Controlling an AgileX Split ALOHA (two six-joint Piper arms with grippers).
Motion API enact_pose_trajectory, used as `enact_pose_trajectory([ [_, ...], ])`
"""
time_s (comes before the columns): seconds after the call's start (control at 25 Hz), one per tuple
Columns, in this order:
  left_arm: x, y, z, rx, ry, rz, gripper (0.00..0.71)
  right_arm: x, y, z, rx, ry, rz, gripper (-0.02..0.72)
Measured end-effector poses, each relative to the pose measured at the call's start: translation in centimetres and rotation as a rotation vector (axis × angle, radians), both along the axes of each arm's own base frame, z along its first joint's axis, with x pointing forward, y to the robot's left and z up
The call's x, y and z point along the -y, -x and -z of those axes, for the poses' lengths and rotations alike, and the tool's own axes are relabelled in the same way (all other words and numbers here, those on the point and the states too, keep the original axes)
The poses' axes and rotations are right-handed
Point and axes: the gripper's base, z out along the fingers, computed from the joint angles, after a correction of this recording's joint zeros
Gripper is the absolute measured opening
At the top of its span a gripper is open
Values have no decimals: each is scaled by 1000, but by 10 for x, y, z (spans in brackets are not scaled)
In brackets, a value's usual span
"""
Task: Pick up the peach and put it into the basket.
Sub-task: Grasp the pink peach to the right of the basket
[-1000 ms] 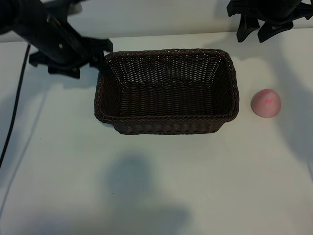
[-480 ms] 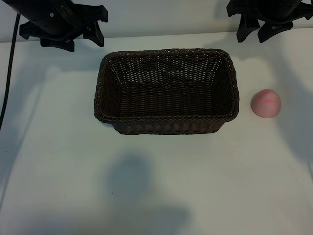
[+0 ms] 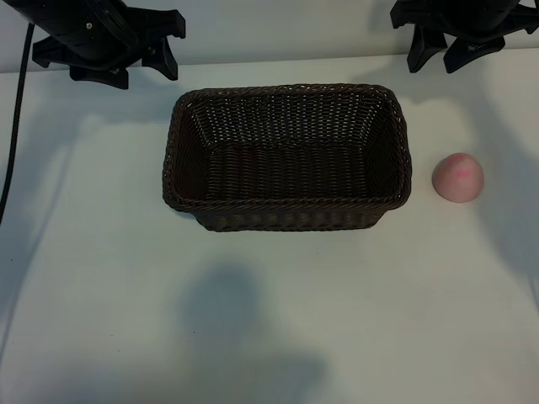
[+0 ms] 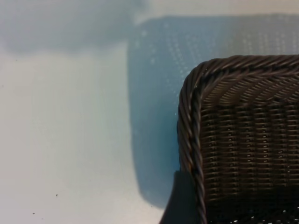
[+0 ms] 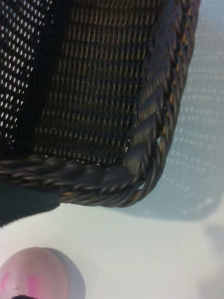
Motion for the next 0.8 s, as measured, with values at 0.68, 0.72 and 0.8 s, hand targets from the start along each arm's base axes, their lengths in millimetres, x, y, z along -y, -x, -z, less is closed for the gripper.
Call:
enact_pose_trajectory([
  [0.68,-11,1,2,-6,-134,11,598,0,0,0,0,-1,2,481],
  [0.72,-11,1,2,-6,-134,11,598,0,0,0,0,-1,2,481],
  [0.8,-11,1,2,-6,-134,10,598,0,0,0,0,3,2,481],
])
